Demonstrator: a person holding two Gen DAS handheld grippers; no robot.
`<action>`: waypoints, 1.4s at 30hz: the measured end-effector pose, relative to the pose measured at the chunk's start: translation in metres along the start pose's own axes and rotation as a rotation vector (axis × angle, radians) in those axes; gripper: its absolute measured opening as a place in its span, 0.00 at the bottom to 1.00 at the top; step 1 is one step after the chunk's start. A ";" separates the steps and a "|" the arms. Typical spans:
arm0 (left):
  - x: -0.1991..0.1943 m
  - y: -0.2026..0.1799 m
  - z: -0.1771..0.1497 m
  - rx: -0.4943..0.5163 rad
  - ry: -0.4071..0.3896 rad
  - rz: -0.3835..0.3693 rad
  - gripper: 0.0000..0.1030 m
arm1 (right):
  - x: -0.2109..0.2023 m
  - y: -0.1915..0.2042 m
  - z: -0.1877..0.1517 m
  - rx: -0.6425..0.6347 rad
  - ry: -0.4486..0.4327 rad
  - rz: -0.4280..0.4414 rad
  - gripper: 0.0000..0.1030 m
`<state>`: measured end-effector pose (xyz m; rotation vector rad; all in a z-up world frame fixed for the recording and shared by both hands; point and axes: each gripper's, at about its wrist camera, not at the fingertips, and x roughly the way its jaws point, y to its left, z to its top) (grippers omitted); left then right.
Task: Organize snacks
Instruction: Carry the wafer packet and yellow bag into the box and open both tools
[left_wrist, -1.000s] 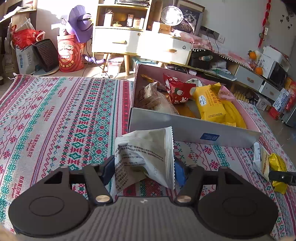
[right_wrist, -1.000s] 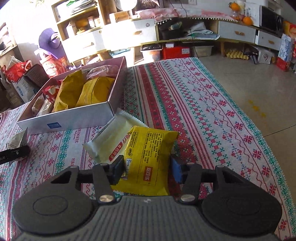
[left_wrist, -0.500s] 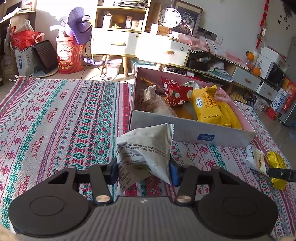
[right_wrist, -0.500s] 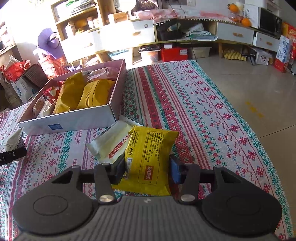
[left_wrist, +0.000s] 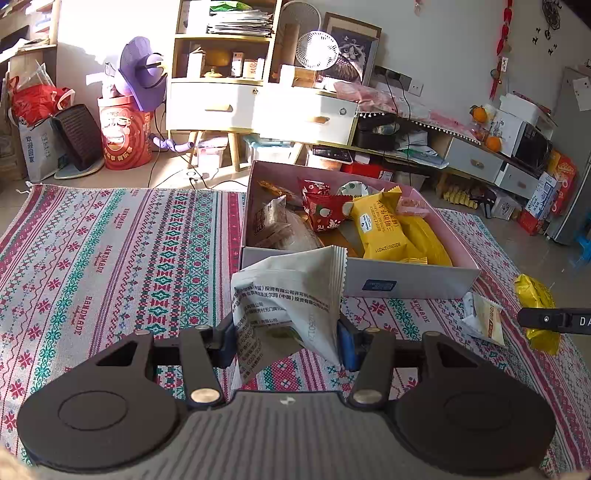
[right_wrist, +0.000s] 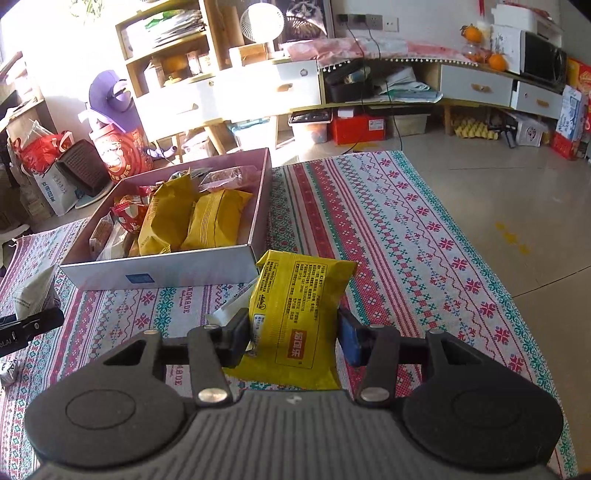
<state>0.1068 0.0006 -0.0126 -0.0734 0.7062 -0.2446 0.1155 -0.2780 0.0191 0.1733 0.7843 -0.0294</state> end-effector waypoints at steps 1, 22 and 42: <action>-0.001 0.000 0.001 -0.002 -0.002 -0.003 0.56 | 0.000 0.002 0.002 0.002 -0.001 0.006 0.44; 0.023 -0.011 0.047 0.068 -0.035 -0.015 0.56 | 0.030 0.054 0.072 0.067 -0.031 0.212 0.44; 0.081 -0.020 0.056 0.172 0.012 0.034 0.60 | 0.125 0.049 0.121 0.091 0.051 0.062 0.45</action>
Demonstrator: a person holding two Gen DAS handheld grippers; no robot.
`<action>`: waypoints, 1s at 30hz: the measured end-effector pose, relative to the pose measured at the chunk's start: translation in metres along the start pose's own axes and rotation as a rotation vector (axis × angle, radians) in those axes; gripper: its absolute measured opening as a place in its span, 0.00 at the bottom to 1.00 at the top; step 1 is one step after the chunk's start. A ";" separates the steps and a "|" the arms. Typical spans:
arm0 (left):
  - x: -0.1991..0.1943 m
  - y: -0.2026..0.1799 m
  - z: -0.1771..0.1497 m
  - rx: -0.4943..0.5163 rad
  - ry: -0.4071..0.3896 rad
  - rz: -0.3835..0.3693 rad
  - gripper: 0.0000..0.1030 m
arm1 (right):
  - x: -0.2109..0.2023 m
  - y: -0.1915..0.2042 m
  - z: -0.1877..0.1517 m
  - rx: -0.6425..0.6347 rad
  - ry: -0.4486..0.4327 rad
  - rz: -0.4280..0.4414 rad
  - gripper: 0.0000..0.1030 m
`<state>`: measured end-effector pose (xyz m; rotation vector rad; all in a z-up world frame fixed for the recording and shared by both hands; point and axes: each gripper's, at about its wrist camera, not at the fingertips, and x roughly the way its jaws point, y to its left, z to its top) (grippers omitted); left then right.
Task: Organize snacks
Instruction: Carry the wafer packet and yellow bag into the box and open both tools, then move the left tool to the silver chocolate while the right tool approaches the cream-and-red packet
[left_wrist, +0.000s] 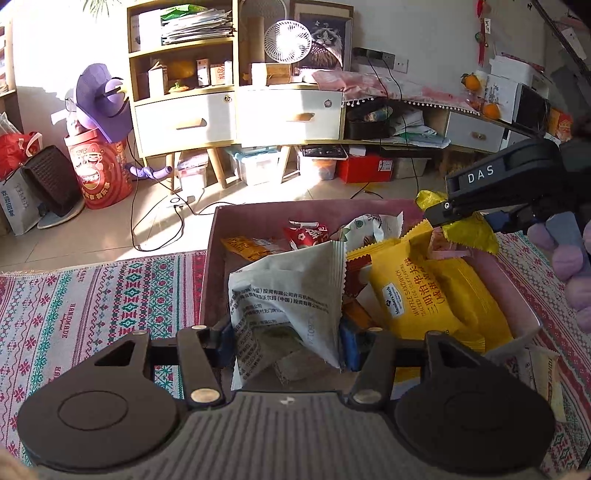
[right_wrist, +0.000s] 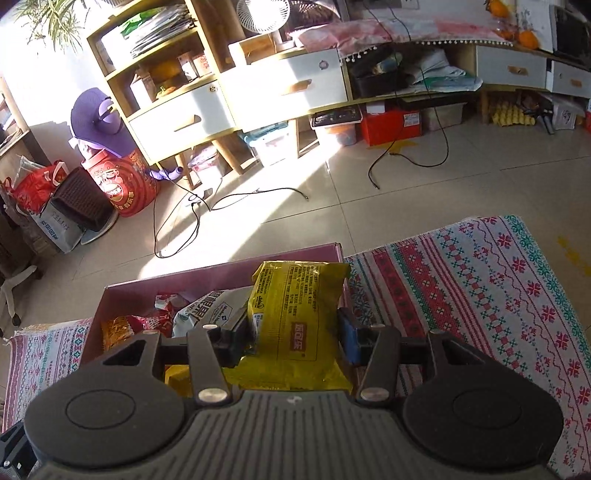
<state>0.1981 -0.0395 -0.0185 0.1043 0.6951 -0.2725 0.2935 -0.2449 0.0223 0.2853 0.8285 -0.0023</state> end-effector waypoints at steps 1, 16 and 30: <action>-0.001 -0.001 -0.001 0.010 -0.002 -0.002 0.61 | 0.001 0.002 0.000 -0.004 0.005 -0.002 0.46; -0.026 -0.005 0.004 0.034 -0.022 0.004 0.94 | -0.032 0.013 0.002 -0.071 -0.035 -0.014 0.77; -0.071 -0.008 -0.009 0.011 -0.016 0.004 1.00 | -0.089 -0.004 -0.026 -0.076 -0.067 0.026 0.84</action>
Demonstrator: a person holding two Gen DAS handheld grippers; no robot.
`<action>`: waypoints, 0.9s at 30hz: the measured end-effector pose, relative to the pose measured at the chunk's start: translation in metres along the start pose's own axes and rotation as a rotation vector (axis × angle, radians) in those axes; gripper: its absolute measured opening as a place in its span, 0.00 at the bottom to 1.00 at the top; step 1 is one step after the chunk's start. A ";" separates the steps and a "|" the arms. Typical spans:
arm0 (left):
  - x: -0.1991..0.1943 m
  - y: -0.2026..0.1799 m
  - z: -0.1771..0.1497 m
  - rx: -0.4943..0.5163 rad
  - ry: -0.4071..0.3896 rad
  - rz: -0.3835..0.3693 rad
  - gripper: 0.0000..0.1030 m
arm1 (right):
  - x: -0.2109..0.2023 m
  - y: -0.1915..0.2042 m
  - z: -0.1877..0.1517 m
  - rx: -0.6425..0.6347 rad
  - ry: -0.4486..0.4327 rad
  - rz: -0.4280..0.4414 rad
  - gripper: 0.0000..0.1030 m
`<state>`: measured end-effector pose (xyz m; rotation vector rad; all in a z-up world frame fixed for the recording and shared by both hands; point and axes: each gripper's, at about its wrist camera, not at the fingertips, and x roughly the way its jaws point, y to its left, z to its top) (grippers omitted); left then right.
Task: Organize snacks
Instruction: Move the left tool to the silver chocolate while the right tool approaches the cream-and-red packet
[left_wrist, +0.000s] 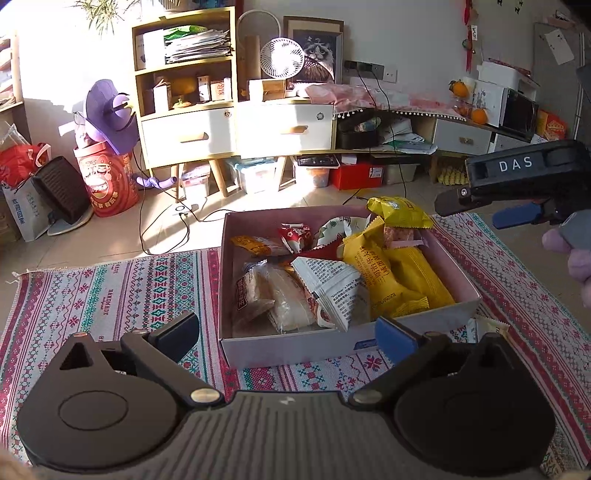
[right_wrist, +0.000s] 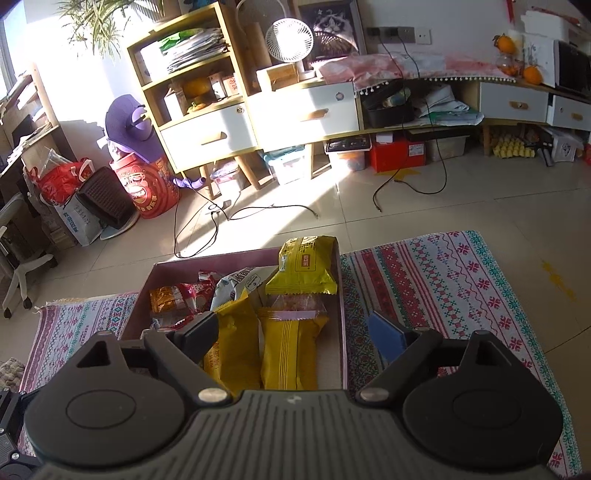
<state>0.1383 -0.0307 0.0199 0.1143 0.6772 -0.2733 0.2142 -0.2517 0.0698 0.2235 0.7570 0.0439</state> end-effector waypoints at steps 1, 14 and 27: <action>-0.003 0.000 -0.002 0.002 0.000 0.002 1.00 | -0.005 0.000 -0.003 -0.007 -0.005 0.000 0.85; -0.042 0.007 -0.034 -0.021 0.041 0.047 1.00 | -0.047 0.000 -0.052 -0.064 -0.003 0.011 0.91; -0.067 0.037 -0.076 -0.090 0.076 0.081 1.00 | -0.059 0.006 -0.099 -0.082 0.000 0.001 0.95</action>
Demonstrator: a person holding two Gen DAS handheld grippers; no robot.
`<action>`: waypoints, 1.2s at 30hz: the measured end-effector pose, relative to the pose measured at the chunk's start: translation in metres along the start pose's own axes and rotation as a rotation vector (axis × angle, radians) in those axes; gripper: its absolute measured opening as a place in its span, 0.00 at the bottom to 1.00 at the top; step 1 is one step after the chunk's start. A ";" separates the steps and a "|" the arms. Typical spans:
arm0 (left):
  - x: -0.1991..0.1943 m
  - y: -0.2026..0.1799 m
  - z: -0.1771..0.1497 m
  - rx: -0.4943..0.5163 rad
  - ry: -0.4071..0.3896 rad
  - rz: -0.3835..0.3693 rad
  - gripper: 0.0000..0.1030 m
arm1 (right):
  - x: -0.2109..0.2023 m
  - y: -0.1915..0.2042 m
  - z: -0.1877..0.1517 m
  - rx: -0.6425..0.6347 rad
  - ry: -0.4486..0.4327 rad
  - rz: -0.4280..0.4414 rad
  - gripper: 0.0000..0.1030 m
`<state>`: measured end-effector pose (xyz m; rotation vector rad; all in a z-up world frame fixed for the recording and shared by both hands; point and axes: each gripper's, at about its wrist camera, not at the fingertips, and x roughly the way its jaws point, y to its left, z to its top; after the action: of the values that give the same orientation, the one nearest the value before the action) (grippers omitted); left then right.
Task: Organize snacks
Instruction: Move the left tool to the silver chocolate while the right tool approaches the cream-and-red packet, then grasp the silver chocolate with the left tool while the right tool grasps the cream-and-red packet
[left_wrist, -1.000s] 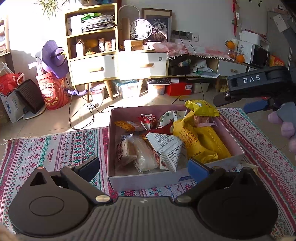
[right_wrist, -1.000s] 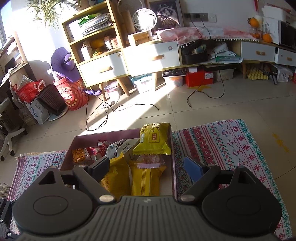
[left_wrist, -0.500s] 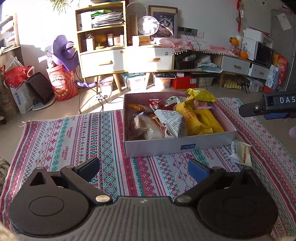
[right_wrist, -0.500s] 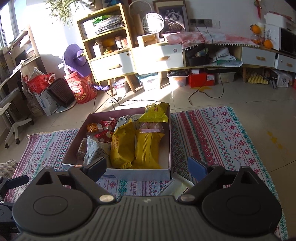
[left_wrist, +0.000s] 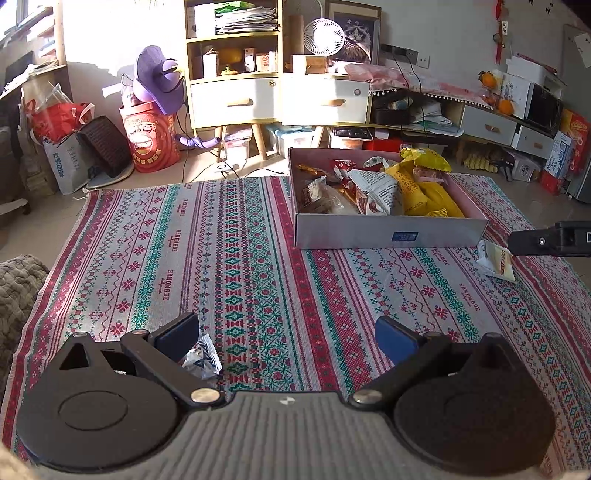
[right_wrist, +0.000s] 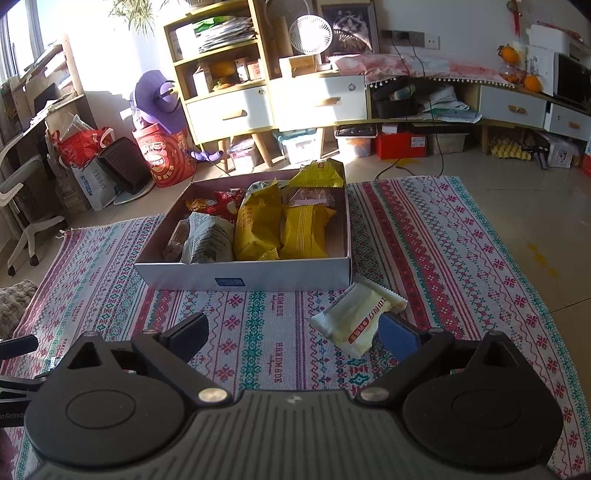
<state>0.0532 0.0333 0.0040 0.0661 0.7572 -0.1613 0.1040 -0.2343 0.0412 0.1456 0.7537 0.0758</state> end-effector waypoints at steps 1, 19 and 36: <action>-0.001 0.006 -0.004 -0.022 0.001 0.006 1.00 | 0.001 0.001 -0.004 -0.008 0.003 -0.001 0.95; 0.026 0.060 -0.041 -0.163 0.015 0.161 1.00 | 0.023 -0.003 -0.053 -0.044 0.009 -0.088 0.96; 0.040 0.050 -0.036 -0.153 -0.070 0.192 0.87 | 0.060 -0.013 -0.031 -0.064 -0.039 -0.146 0.99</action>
<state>0.0653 0.0818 -0.0497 -0.0120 0.6867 0.0769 0.1266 -0.2364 -0.0232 0.0309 0.7204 -0.0413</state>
